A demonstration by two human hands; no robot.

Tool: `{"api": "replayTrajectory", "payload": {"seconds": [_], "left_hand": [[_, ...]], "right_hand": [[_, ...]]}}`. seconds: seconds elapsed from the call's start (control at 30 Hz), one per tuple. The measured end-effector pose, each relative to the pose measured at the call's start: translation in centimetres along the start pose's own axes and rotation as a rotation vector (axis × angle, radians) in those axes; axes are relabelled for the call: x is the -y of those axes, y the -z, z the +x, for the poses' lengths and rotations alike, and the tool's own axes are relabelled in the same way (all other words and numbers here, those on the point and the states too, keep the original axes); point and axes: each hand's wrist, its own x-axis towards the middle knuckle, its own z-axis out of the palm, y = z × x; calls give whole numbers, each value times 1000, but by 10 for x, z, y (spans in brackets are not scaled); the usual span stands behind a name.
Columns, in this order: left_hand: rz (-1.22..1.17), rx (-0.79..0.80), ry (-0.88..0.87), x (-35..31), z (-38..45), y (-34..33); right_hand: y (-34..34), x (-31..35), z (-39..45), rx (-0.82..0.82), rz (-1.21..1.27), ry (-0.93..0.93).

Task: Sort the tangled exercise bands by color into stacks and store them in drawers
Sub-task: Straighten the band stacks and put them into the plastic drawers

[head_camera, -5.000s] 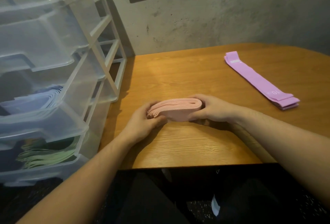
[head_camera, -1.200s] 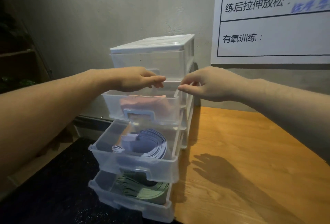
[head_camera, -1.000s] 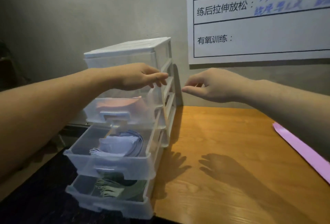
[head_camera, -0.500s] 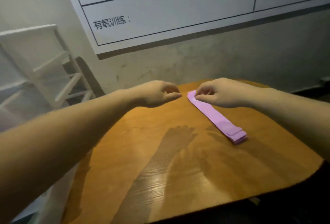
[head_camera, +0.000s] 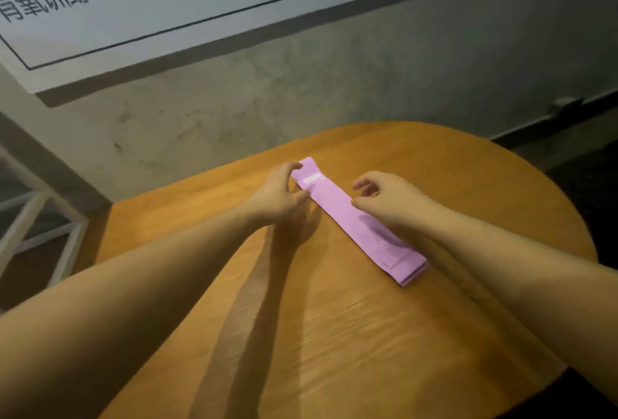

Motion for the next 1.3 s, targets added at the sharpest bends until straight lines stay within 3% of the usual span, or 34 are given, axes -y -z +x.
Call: {"api": "replayTrajectory", "payload": {"seconds": [0.3,0.5,0.63,0.8,0.93,1.17,1.3], "left_hand": [[-102,-106,122,12,67,-13],[-84,7,206,12,97,-10],[-80,197,281,12,106,0],[43,229,227,11,104,3],[-74,244,80,12,89,9],[-152,10,-131,19,36,32],[-167,-108,-217,33,-11,46]], "right_hand": [[-38,-34,4,-39,-181,122],[-45,-42,0,-128,-168,193],[-46,-41,-1,-139,-189,205],[-46,-40,-1,-147,-215,212],[-47,-39,-2,-154,-240,213],[-39,-28,-7,-78,-262,162],[-30,-21,-11,17,-93,124]]}}
